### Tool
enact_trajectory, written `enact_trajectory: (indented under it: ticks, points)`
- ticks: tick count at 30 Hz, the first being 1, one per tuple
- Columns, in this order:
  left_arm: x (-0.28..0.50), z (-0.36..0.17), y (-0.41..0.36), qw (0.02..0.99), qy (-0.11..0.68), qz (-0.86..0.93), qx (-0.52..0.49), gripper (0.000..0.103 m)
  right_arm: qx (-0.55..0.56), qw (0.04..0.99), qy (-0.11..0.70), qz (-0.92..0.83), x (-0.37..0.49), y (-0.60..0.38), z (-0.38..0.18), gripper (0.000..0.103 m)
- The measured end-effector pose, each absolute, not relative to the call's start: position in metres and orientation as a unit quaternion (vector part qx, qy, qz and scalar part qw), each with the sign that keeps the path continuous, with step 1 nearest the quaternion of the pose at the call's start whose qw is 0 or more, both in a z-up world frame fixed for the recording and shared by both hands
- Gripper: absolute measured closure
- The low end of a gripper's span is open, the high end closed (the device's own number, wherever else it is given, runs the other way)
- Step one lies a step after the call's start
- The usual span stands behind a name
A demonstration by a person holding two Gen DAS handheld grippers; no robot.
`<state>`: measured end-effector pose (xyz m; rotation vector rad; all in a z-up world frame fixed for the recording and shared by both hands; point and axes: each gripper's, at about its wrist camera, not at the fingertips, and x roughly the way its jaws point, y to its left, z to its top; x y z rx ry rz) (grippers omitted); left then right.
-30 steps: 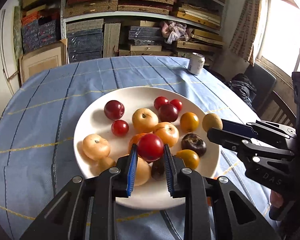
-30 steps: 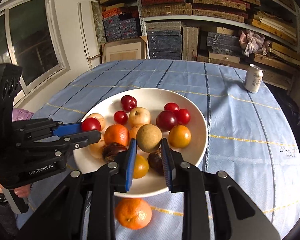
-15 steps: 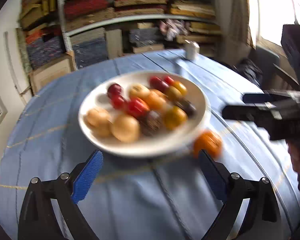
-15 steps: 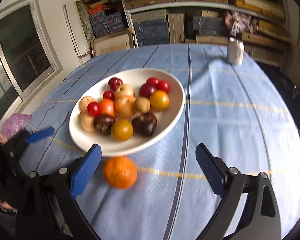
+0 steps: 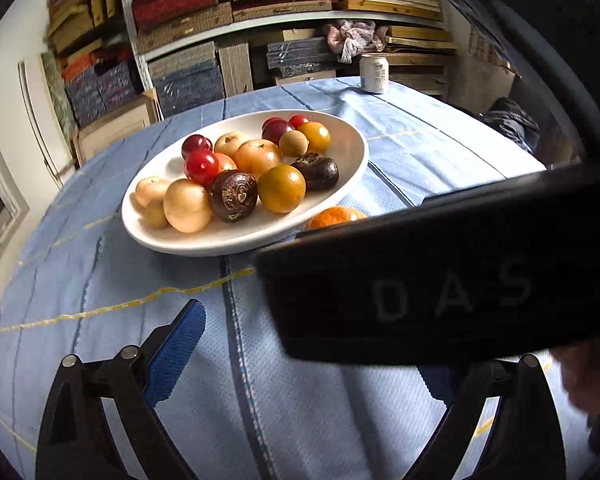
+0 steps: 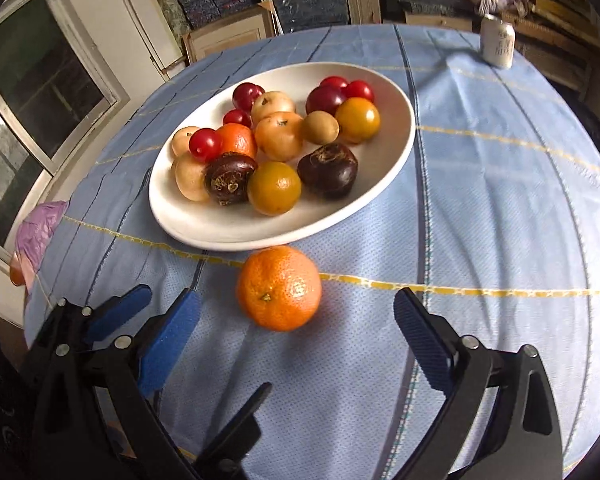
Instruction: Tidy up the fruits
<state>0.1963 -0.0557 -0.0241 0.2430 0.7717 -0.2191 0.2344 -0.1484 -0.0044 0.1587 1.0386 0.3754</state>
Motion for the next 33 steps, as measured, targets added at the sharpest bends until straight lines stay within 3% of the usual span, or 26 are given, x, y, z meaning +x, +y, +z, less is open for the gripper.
enact_trajectory:
  ticks: [4,5,7,8,9,11,13,19,21,28,33]
  points:
    - [0.197,-0.021,-0.06,0.921,0.355,-0.091,0.13,0.008,0.09,0.837,0.51,0.177,0.244,-0.148,-0.009,0.009]
    - [0.196,-0.02,-0.061,0.921,0.353,-0.098,0.132,0.011,0.094,0.835,0.51,0.182,0.245,-0.147,-0.009,0.017]
    - [0.191,-0.02,-0.07,0.917,0.357,-0.125,0.128,0.032,0.097,0.829,0.519,0.187,0.247,-0.145,-0.009,0.036]
    - [0.191,-0.02,-0.069,0.915,0.361,-0.136,0.119,0.037,0.101,0.82,0.529,0.192,0.248,-0.143,-0.012,0.049]
    - [0.192,-0.021,-0.071,0.911,0.367,-0.146,0.114,0.048,0.105,0.808,0.546,0.194,0.25,-0.141,-0.017,0.053]
    - [0.192,-0.021,-0.072,0.911,0.367,-0.149,0.112,0.053,0.11,0.807,0.547,0.194,0.25,-0.141,-0.02,0.056]
    - [0.194,-0.021,-0.069,0.911,0.37,-0.152,0.103,0.068,0.122,0.804,0.547,0.197,0.251,-0.143,-0.021,0.057]
    - [0.194,-0.02,-0.063,0.909,0.374,-0.161,0.091,0.072,0.125,0.804,0.547,0.197,0.252,-0.142,-0.023,0.058]
    - [0.191,-0.02,-0.067,0.909,0.371,-0.16,0.104,0.071,0.131,0.802,0.548,0.198,0.25,-0.145,-0.023,0.058]
    - [0.186,-0.019,-0.071,0.916,0.359,-0.133,0.121,0.021,0.128,0.798,0.554,0.198,0.254,-0.153,-0.022,0.058]
    - [0.187,-0.021,-0.063,0.908,0.387,-0.113,0.115,0.008,0.124,0.795,0.559,0.202,0.258,-0.15,-0.02,0.058]
